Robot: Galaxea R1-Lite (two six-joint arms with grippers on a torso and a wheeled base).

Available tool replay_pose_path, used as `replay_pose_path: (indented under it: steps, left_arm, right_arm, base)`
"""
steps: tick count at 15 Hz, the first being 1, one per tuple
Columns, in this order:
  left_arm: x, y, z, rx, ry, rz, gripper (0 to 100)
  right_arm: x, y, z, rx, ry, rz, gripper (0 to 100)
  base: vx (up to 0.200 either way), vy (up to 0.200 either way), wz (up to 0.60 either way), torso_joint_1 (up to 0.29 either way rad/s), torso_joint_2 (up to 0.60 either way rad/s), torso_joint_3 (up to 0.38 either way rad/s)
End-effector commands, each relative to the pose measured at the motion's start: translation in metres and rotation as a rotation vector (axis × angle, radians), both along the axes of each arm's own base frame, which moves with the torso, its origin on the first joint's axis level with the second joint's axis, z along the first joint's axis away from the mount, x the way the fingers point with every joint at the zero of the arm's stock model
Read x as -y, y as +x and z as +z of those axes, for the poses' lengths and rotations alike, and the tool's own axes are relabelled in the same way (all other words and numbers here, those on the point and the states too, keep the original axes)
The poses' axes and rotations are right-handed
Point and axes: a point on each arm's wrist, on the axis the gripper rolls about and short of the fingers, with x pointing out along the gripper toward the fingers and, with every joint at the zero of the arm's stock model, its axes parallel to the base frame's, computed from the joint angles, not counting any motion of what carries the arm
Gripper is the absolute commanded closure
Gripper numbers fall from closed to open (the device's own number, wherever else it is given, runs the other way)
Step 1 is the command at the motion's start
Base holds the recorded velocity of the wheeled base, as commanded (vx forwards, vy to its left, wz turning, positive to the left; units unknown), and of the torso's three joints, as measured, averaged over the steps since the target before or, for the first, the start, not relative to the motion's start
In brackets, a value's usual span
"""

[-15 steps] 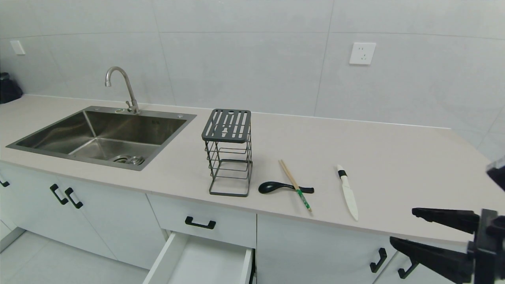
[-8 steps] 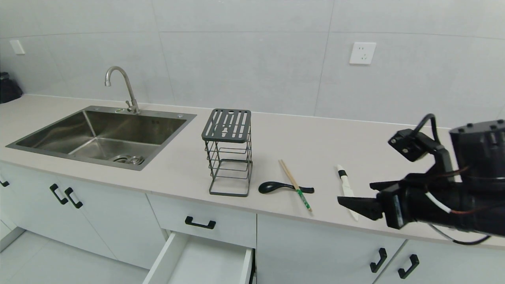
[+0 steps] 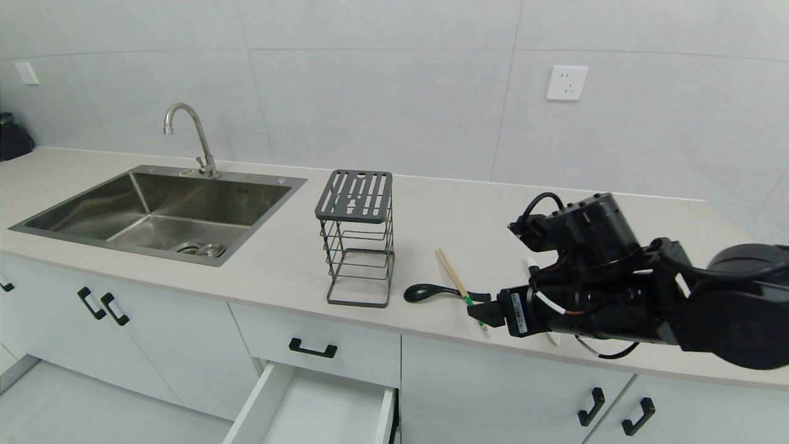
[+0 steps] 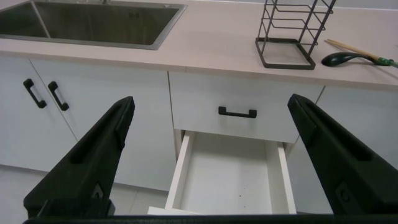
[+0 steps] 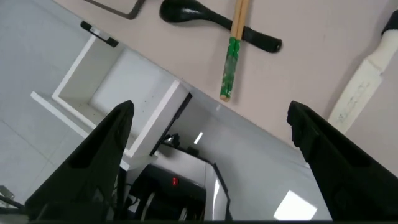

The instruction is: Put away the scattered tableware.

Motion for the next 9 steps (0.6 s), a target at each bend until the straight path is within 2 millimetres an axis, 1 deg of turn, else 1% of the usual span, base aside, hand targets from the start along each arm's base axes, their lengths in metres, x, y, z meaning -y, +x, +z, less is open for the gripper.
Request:
replay_pose_path:
  steps: [1, 3, 5, 8, 9]
  left_arm:
    - [0.000, 0.000, 0.000, -0.002, -0.001, 0.000, 0]
    - [0.000, 0.000, 0.000, -0.002, -0.001, -0.001, 0]
    - [0.000, 0.000, 0.000, -0.002, -0.001, 0.000, 0]
    - [0.000, 0.000, 0.000, -0.002, -0.001, 0.000, 0]
    - [0.000, 0.000, 0.000, -0.002, -0.001, 0.000, 0]
  right_arm:
    - [-0.016, 0.015, -0.021, -0.081, -0.048, -0.047, 0]
    - [-0.023, 0.025, -0.031, -0.098, -0.090, -0.097, 0]
    - [-0.030, 0.031, -0.039, -0.106, -0.102, -0.096, 0]
    - [-0.037, 0.040, -0.056, -0.134, -0.126, -0.097, 0]
    - [-0.040, 0.046, -0.063, -0.143, -0.133, -0.100, 0]
  base:
    - [0.000, 0.000, 0.00, 0.000, 0.00, 0.000]
    - [0.000, 0.000, 0.00, 0.000, 0.00, 0.000]
    - [0.000, 0.000, 0.00, 0.000, 0.00, 0.000]
    - [0.000, 0.000, 0.00, 0.000, 0.00, 0.000]
    - [0.000, 0.000, 0.00, 0.000, 0.00, 0.000]
